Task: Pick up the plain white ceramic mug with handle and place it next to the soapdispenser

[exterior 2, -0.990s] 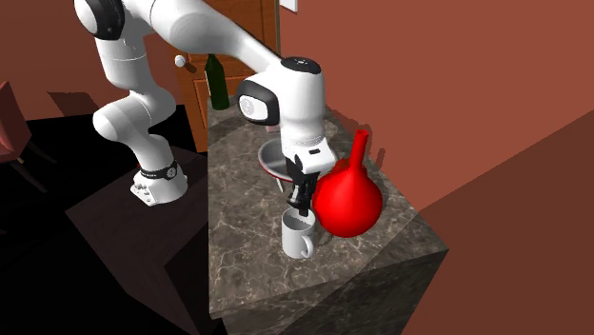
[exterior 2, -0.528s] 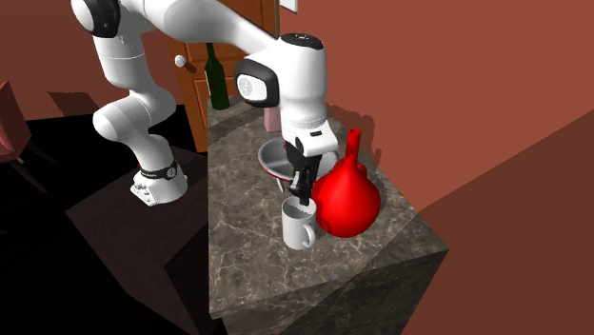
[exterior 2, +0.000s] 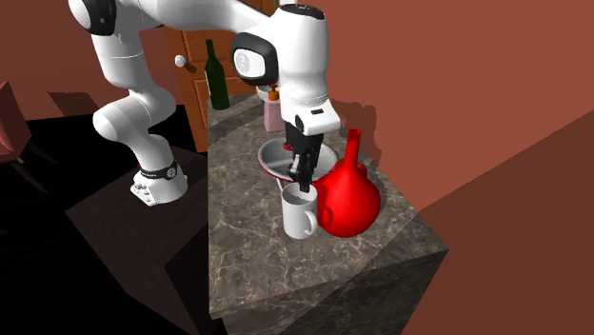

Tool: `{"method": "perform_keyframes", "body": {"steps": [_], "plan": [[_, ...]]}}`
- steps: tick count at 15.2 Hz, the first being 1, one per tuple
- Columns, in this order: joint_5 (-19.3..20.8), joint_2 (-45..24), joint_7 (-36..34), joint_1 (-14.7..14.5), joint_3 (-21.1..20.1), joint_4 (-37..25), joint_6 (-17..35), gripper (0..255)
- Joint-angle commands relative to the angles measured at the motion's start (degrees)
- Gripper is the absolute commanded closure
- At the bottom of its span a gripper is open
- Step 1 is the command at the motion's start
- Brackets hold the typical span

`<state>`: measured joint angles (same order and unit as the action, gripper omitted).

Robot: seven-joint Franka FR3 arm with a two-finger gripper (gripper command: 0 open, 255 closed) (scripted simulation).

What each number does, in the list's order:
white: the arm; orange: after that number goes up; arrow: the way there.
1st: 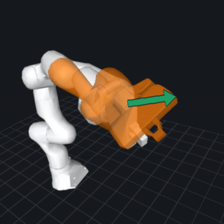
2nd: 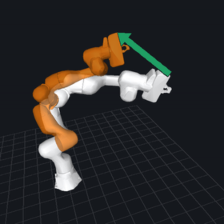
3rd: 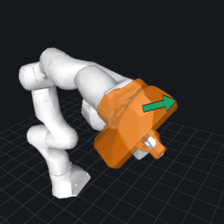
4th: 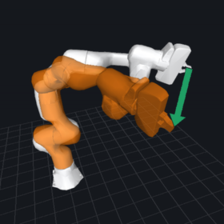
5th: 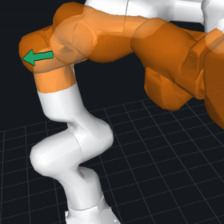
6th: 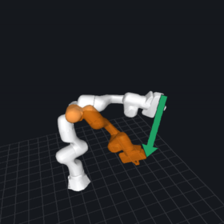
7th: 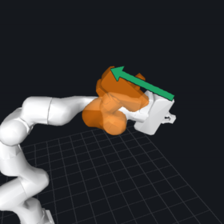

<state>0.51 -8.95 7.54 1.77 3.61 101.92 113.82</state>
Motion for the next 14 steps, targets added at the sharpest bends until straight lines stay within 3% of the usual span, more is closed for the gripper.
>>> {"method": "perform_keyframes", "body": {"steps": [1, 14], "plan": [[0.01, 0.27, 0.01, -0.01, 0.0, -1.18, -1.47, 255], [0.01, 0.8, 0.13, 0.01, 0.02, -10.51, -11.33, 255]]}}
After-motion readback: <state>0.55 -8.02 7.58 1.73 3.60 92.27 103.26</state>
